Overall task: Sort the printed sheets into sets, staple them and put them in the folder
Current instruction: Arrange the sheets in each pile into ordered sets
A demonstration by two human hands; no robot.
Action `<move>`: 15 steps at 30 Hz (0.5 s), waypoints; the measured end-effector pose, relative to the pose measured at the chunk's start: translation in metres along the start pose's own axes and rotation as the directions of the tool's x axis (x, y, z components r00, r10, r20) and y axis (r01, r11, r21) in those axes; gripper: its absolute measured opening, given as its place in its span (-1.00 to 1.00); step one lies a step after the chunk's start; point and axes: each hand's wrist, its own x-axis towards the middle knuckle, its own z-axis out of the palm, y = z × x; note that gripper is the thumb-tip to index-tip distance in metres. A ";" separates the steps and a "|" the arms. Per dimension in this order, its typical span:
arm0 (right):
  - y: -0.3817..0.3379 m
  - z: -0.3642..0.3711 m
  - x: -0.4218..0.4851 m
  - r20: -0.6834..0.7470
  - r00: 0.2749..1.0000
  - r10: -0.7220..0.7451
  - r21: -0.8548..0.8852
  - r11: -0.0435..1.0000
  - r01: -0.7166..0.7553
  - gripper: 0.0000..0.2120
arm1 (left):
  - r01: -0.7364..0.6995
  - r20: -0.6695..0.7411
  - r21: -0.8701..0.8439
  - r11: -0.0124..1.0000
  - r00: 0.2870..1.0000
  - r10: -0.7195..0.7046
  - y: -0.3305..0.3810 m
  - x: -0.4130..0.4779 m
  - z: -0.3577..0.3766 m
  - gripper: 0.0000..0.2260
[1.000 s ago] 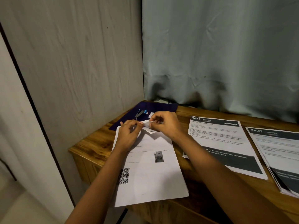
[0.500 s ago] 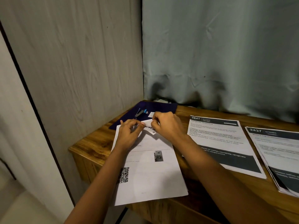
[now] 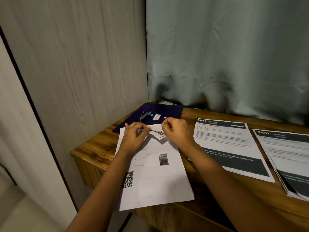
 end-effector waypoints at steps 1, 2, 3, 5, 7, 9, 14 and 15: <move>0.002 -0.001 0.000 -0.014 1.000 0.002 0.002 1.000 -0.002 -0.85 | 0.004 -0.003 0.004 1.000 1.000 -0.004 0.001 0.000 0.000 -0.79; 0.004 -0.001 0.001 -0.038 0.999 0.010 0.016 1.000 -0.010 -0.86 | 0.014 -0.006 0.001 1.000 1.000 -0.014 0.001 -0.001 -0.001 -0.78; 0.007 -0.003 0.002 -0.069 0.997 0.023 0.044 0.999 -0.020 -0.86 | 0.023 -0.008 -0.004 1.000 1.000 -0.023 0.001 -0.001 -0.001 -0.77; 0.015 -0.006 0.002 -0.116 0.992 0.051 0.159 0.987 -0.032 -0.88 | 0.028 -0.007 -0.003 1.000 1.000 -0.028 0.002 0.000 -0.001 -0.76; 0.021 -0.011 -0.001 -0.055 0.997 0.052 0.326 0.945 -0.031 -0.88 | 0.034 -0.005 0.005 0.999 0.999 -0.034 0.003 0.000 0.000 -0.77; 0.024 -0.012 -0.006 0.093 0.996 -0.015 0.392 0.920 -0.023 -0.72 | 0.039 -0.004 -0.011 0.999 0.999 -0.039 0.003 0.000 0.000 -0.78; 0.020 -0.002 -0.007 0.232 0.966 -0.117 0.259 0.964 0.055 -0.41 | 0.050 -0.008 -0.047 0.998 0.999 -0.051 0.004 -0.001 0.001 -0.73; 0.019 0.000 -0.005 0.225 0.965 -0.137 0.222 0.971 0.086 -0.44 | 0.052 -0.011 -0.050 0.997 0.999 -0.053 0.005 -0.001 0.001 -0.72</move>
